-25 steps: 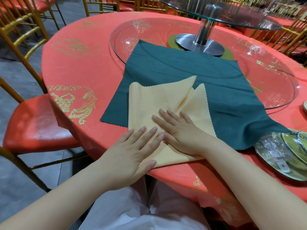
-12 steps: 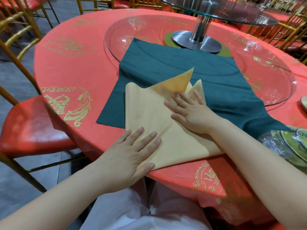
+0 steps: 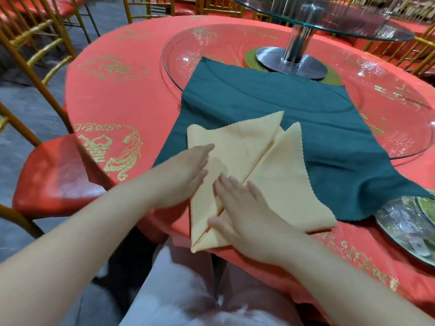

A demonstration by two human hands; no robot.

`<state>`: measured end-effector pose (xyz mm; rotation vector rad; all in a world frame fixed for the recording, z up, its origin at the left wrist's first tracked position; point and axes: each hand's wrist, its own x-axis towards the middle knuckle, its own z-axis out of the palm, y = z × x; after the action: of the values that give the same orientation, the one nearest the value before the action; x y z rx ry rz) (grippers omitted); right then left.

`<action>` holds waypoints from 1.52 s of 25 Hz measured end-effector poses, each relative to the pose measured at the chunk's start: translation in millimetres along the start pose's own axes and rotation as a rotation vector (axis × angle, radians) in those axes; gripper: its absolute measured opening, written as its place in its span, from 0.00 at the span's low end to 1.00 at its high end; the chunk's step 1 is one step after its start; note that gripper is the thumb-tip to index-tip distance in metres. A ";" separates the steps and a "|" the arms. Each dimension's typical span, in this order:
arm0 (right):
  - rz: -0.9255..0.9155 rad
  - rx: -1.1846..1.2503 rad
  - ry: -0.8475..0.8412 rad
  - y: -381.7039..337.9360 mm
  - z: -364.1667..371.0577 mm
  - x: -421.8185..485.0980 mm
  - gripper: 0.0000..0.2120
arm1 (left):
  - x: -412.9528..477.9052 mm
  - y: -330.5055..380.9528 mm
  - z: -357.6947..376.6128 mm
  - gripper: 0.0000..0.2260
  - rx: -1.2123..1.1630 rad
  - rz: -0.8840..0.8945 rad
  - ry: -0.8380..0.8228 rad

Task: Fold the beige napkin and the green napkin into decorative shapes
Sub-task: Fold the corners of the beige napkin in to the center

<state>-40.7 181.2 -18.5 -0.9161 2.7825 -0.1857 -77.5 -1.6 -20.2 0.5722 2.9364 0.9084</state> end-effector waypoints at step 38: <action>-0.083 0.101 0.709 7.7 41.6 -40.3 0.16 | -39.0 -23.7 -9.7 0.30 -0.194 0.327 -0.261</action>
<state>-3.7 209.1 -54.0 -1.1084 3.3106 -0.7966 -50.3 -38.6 -28.7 1.0856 2.5306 1.0373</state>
